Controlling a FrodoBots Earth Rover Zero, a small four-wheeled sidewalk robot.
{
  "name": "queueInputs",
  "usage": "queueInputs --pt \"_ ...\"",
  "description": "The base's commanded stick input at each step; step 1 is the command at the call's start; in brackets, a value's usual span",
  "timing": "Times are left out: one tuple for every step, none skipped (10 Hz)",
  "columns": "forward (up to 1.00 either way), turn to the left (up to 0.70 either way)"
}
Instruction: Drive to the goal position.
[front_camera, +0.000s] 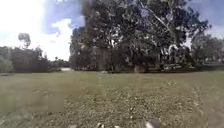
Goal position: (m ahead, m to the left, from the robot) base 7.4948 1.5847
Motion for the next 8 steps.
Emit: queueInputs --pt "0.7 -0.04" --pt "0.7 -0.21" --pt "0.7 -0.29" --pt "0.7 -0.24" --pt "0.7 -0.09" --pt "0.7 0.0" --pt "0.7 0.0" --pt "0.7 0.0"
